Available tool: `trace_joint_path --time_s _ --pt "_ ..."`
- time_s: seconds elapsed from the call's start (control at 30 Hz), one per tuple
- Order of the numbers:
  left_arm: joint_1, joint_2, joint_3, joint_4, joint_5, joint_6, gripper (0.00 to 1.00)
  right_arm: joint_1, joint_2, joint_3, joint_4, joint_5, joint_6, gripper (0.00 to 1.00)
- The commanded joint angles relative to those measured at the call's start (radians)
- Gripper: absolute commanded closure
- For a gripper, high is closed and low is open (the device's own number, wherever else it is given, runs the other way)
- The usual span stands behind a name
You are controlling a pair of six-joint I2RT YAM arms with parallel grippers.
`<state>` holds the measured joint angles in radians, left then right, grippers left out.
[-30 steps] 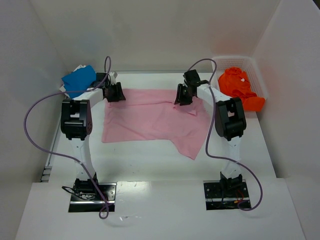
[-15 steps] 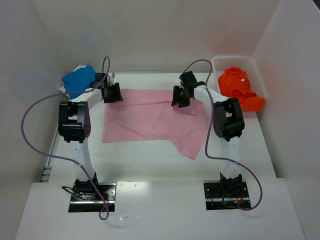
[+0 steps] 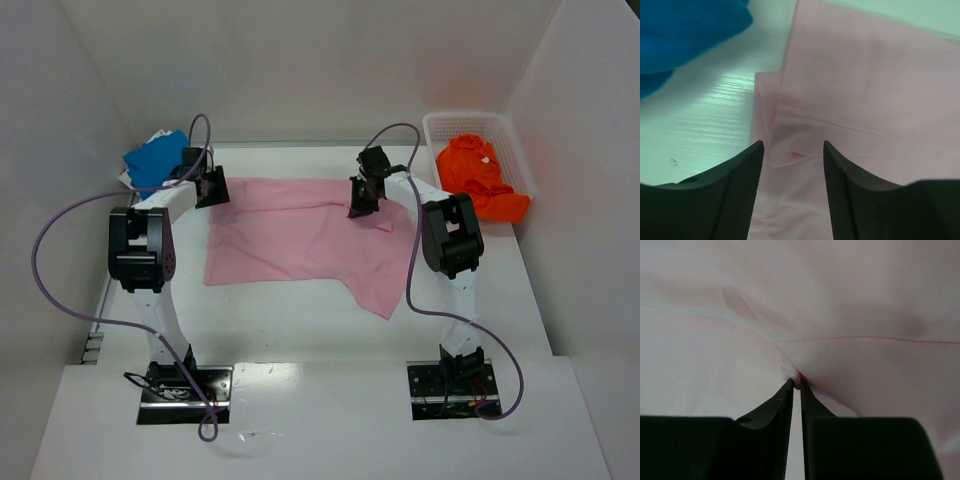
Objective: Fold and stack the t-shirts
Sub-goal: Fold the flattened tshirt in 1/3 of the way
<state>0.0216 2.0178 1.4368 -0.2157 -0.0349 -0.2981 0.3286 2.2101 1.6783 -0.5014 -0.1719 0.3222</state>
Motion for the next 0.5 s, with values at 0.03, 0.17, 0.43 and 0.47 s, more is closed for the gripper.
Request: trace_joint_path --time_s 0.03,0.17,0.43,0.47 --pt "0.027 -0.056 -0.006 0.050 -0.008 -0.032 0.37 0.009 0.008 0.049 0.020 -0.011 -0.006 0.89" --pt "0.038 -0.015 0.028 0.059 0.035 -0.041 0.34 0.009 0.008 0.049 0.020 -0.020 -0.006 0.93" --pt "0.047 0.022 0.037 0.091 0.127 -0.050 0.36 0.018 -0.032 0.029 0.020 -0.064 -0.006 0.96" --pt "0.047 0.022 0.037 0.101 0.127 -0.050 0.36 0.018 -0.042 0.029 0.020 -0.064 -0.006 0.96"
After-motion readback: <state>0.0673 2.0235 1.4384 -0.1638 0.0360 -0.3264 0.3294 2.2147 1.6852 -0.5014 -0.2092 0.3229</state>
